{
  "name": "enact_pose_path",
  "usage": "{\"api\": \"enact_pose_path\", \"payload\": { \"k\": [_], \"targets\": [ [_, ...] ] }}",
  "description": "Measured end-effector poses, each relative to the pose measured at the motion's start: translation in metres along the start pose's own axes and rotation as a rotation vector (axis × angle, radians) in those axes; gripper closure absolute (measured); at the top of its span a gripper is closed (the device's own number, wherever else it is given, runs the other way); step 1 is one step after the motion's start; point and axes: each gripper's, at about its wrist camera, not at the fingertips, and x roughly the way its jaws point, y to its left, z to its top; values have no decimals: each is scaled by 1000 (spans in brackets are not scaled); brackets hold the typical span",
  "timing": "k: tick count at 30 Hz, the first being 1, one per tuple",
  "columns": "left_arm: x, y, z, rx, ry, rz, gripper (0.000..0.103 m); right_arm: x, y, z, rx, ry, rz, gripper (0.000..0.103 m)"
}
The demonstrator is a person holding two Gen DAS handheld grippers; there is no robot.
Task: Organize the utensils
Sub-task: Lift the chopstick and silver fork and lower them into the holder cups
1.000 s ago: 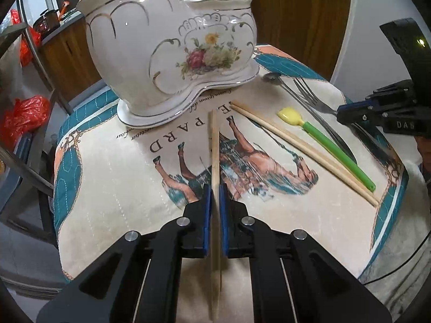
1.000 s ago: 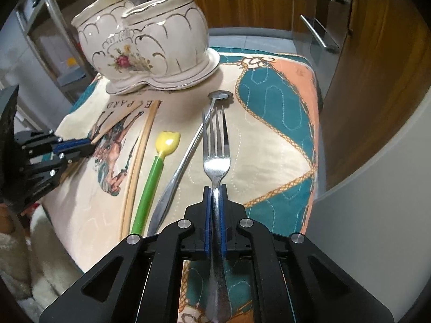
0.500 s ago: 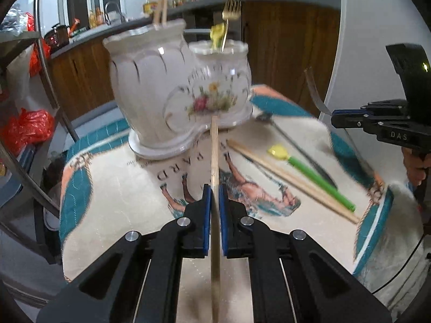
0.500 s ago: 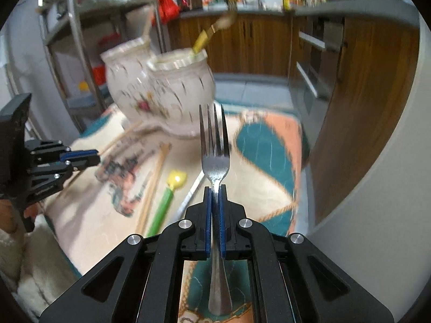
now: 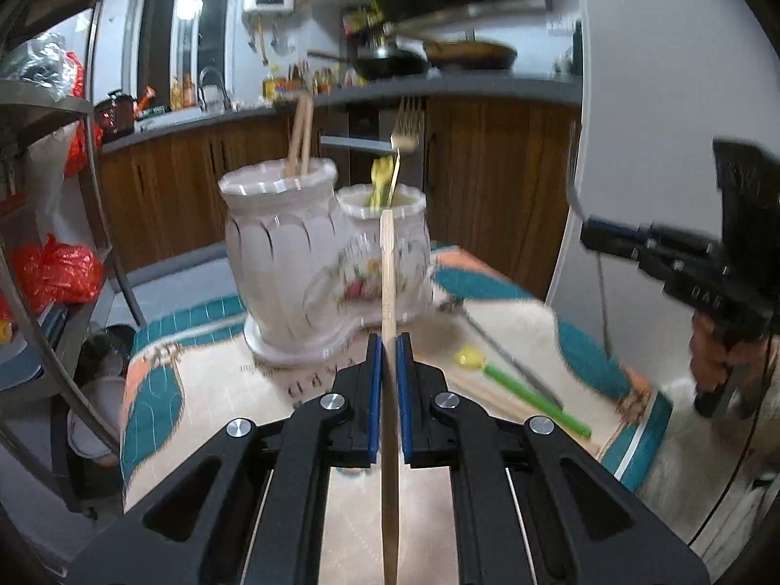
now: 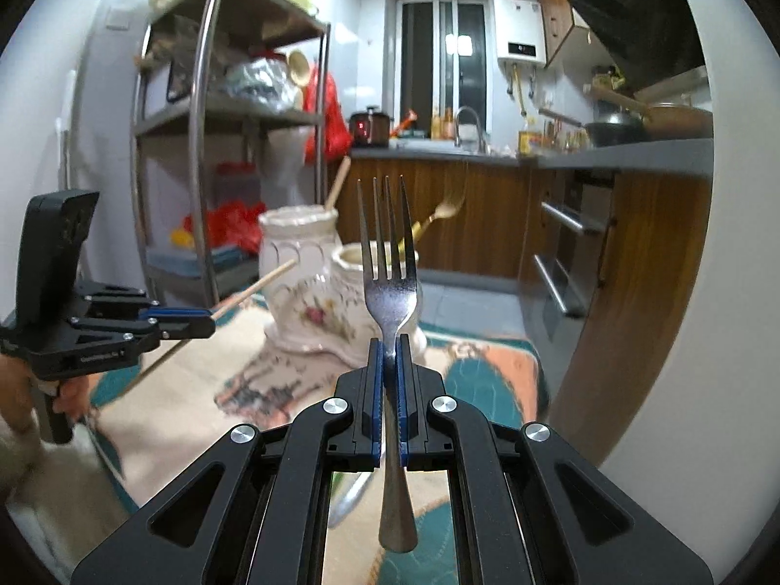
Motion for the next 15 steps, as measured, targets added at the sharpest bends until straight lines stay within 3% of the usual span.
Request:
{"api": "enact_pose_path", "payload": {
  "k": [8,15],
  "targets": [
    [-20,22,35,-72,-227,17,97,11,1,33,33,-80,48,97],
    [-9,55,82,-165,-337,-15,97,35,-6,70,81,-138,85,97]
  ]
}}
